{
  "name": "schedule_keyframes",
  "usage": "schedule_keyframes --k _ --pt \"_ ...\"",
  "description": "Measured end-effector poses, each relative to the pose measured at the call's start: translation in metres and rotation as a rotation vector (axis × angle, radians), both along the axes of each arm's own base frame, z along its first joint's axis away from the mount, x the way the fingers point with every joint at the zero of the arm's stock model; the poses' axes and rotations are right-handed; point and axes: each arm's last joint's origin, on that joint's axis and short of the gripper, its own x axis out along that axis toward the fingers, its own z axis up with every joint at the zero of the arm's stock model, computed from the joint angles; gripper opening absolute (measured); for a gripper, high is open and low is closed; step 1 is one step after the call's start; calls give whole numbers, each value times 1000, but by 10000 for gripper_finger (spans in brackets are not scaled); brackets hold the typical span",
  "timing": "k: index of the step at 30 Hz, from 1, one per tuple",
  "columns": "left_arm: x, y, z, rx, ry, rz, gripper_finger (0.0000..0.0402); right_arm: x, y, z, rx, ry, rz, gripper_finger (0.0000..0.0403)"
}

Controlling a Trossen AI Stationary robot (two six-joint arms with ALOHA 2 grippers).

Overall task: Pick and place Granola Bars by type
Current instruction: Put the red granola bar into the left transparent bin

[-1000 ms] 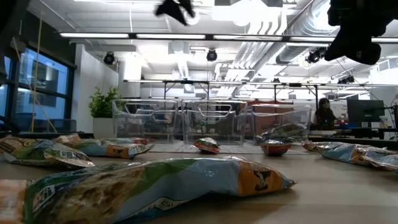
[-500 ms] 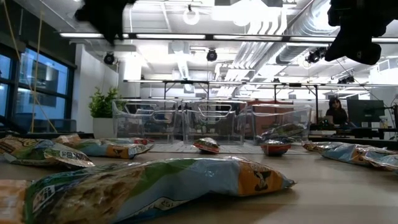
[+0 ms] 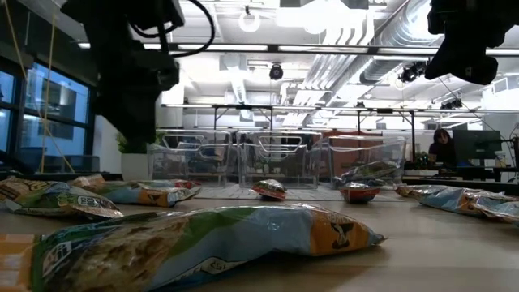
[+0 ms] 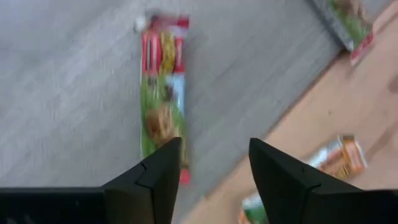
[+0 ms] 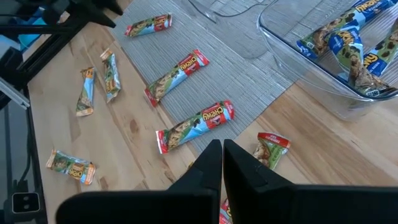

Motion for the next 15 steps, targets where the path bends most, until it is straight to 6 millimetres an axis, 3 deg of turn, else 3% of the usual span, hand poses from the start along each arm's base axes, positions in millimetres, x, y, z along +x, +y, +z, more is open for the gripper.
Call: schedule_keyframes --k 9,15 --pt "6 22 -12 16 51 15 272 0 0 0 0 0 0 0" --pt "12 30 -28 32 125 1 289 0 0 0 0 1 0 0"
